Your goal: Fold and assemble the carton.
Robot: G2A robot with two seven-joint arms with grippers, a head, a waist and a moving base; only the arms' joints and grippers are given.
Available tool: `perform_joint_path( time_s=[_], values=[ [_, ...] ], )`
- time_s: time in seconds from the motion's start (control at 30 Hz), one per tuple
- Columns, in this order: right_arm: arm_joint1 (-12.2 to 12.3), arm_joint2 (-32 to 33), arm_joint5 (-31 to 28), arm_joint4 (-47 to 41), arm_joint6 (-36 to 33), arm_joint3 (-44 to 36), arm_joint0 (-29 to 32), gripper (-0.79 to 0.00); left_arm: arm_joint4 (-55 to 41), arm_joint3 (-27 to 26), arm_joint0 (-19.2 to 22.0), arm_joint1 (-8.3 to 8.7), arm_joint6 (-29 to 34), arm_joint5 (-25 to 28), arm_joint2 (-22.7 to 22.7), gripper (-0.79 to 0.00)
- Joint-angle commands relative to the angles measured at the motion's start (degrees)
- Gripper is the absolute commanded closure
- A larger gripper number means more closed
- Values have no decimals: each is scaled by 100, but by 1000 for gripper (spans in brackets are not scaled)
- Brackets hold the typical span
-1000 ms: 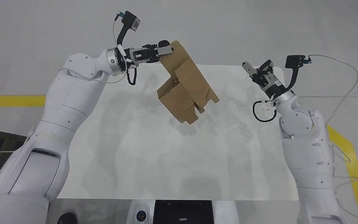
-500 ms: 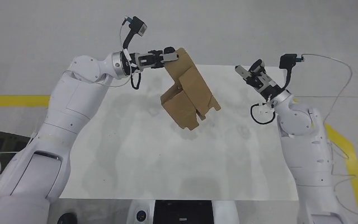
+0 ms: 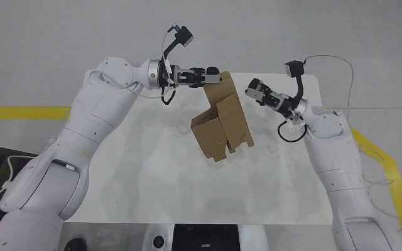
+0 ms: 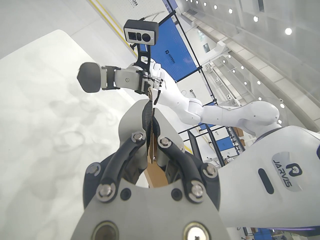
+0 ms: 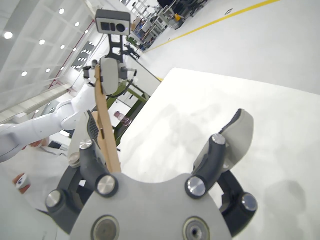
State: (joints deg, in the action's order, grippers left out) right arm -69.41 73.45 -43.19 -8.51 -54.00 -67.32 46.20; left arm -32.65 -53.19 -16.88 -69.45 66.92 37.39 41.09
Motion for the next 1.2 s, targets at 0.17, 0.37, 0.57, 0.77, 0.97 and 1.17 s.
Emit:
perform_joint_path(
  time_s=[0.17, 0.37, 0.57, 0.77, 0.97, 1.17],
  values=[
    [78, -475, 24, -944, -735, -176, -226, -785, 14, 251, 136, -74, -25, 24, -199, 0],
    [235, -910, -83, -1013, -629, -262, -354, -711, -104, 371, 169, -94, -45, 43, -267, 0],
    [388, -1328, -224, -1110, -488, -97, -542, -372, -172, 403, 200, -85, -32, 30, -286, 0],
    [556, -1785, -323, -1333, -389, -23, -762, -225, -193, 389, 219, -53, -20, 19, -295, 0],
    [704, -2268, -460, -1572, -251, -3, -967, -15, -300, 382, 198, -30, -30, 28, -289, 0],
    [844, -2664, -624, -1782, -87, 67, -1151, 0, -332, 383, 167, 1, -58, 57, -259, -785]
  ],
)
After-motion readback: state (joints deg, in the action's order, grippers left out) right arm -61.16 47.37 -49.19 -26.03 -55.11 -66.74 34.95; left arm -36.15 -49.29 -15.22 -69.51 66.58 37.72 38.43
